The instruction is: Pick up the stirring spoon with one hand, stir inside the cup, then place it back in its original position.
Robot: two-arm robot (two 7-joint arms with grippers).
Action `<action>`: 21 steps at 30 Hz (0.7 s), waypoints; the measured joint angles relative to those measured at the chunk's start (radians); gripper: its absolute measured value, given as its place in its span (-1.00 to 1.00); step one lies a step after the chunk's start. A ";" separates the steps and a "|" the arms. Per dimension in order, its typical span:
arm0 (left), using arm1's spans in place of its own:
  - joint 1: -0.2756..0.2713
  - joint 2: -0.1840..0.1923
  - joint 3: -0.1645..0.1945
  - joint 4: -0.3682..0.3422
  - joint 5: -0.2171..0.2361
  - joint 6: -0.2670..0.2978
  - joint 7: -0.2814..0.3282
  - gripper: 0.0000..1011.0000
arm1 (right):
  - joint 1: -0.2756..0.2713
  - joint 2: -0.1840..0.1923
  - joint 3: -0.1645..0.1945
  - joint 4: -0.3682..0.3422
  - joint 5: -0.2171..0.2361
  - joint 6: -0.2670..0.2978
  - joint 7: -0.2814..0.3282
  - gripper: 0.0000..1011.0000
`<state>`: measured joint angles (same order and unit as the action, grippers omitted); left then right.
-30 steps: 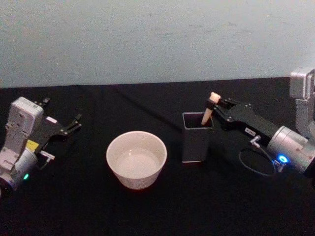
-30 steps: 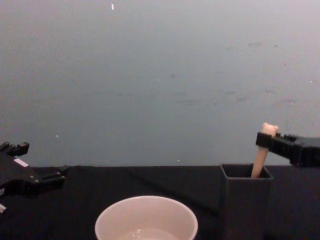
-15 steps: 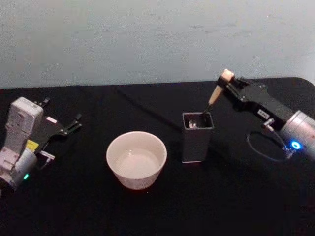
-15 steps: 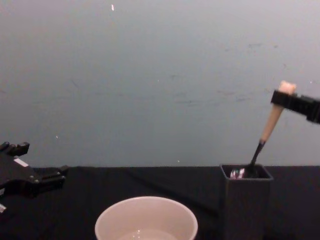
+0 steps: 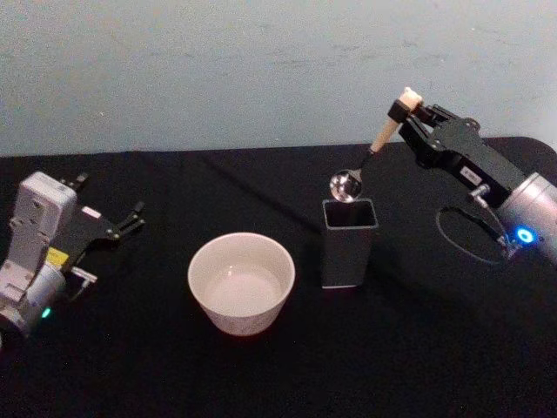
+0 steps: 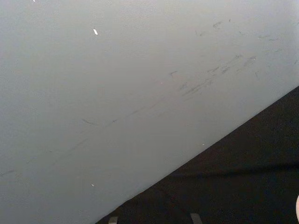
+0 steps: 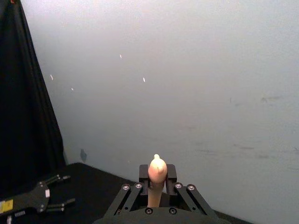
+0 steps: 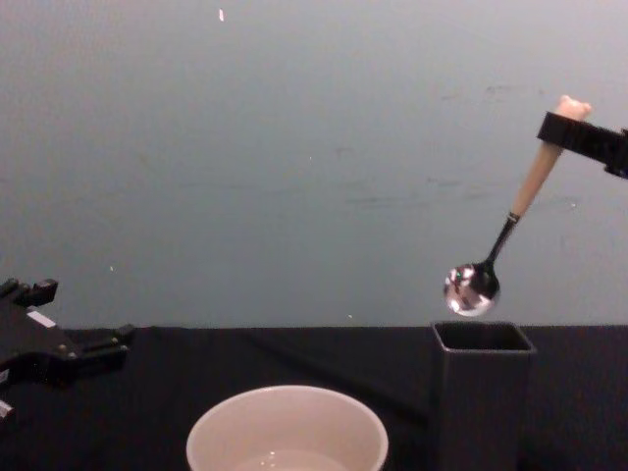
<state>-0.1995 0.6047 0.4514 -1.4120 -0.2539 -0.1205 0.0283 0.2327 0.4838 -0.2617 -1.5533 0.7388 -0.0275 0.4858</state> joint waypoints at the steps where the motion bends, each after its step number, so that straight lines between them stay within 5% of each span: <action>1: 0.000 0.000 0.000 0.000 0.000 0.000 0.000 0.98 | 0.005 -0.003 -0.003 0.000 0.002 0.000 -0.002 -0.56; 21: 0.000 0.000 0.000 0.000 0.000 0.000 0.000 0.98 | 0.068 -0.034 -0.125 0.027 -0.053 0.004 0.034 -0.56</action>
<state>-0.1995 0.6047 0.4514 -1.4120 -0.2539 -0.1205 0.0283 0.3011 0.4501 -0.3870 -1.5264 0.6856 -0.0235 0.5196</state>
